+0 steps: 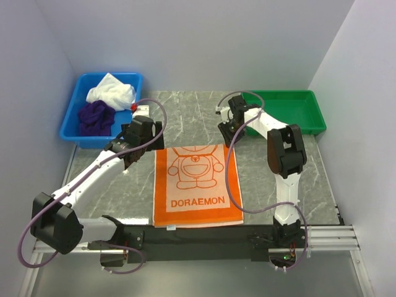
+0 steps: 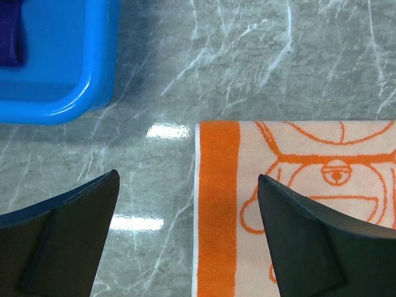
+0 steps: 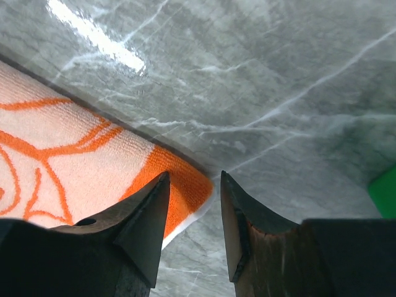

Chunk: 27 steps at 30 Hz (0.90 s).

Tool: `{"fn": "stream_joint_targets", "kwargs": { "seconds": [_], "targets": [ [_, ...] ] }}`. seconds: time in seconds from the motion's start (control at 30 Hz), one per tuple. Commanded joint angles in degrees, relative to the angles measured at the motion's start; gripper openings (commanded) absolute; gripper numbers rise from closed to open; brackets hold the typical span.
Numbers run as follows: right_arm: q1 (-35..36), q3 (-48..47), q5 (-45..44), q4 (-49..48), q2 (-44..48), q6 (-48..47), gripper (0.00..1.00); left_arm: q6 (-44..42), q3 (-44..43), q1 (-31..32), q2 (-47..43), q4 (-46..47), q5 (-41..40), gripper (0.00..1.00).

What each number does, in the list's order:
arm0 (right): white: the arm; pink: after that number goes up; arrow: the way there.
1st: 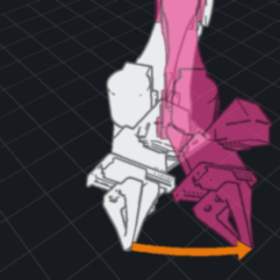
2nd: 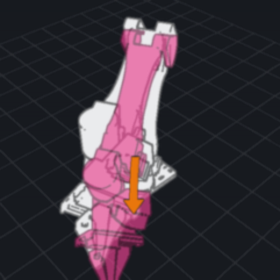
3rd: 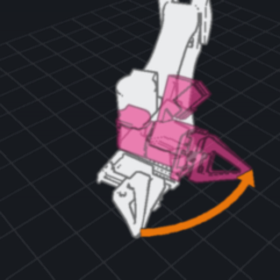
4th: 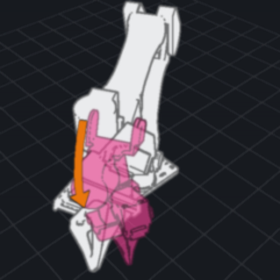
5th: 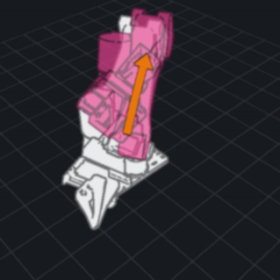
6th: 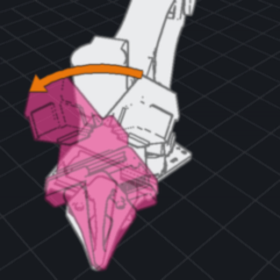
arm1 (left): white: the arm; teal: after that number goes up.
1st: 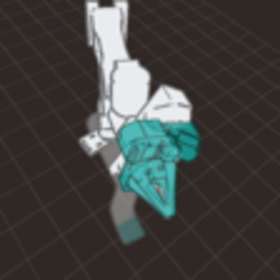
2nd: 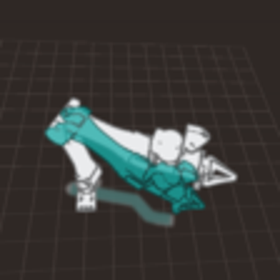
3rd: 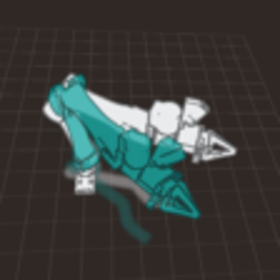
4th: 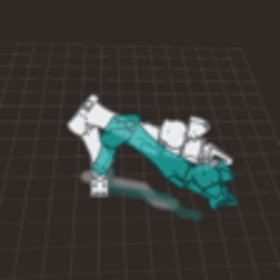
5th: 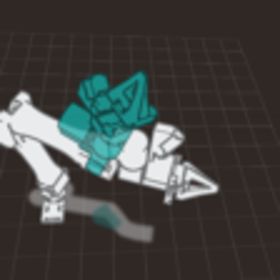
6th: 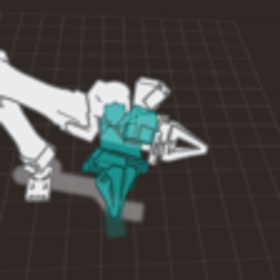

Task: Fold and stack the towels
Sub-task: Fold the towel

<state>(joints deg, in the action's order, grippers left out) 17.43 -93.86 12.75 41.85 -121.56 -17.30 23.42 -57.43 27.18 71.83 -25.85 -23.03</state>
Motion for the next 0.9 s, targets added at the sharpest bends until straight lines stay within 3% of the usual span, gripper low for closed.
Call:
{"fn": "stream_joint_targets", "kwargs": {
  "seconds": [0.0, 0.3, 0.57, 0.73, 0.87],
  "targets": [
    [-0.29, -1.85, 1.13, 2.8, -0.7, -1.6, 0.46, -0.92, -0.31, -0.37, 0.06, 2.12, -0.97, 0.99],
    [-0.03, -1.15, 1.04, 3.59, -2.11, -1.95, 0.46, -1.27, -0.49, -0.37, 1.82, 1.94, -0.88, 0.99],
    [-0.12, 0.61, -2.64, 2.54, -0.44, -2.39, 0.12, -1.53, -4.09, -0.37, 6.64, -0.43, 2.54, 0.99],
    [-0.12, 1.93, -3.52, 1.4, 0.79, -3.35, 0.03, -2.94, -8.92, -0.64, 11.48, -0.87, 5.27, 0.99],
    [-0.03, 2.11, -5.46, 0.78, 0.62, -3.53, 0.02, -5.66, -13.31, -1.6, 18.24, -1.75, 6.5, 0.93]
  ]
}}
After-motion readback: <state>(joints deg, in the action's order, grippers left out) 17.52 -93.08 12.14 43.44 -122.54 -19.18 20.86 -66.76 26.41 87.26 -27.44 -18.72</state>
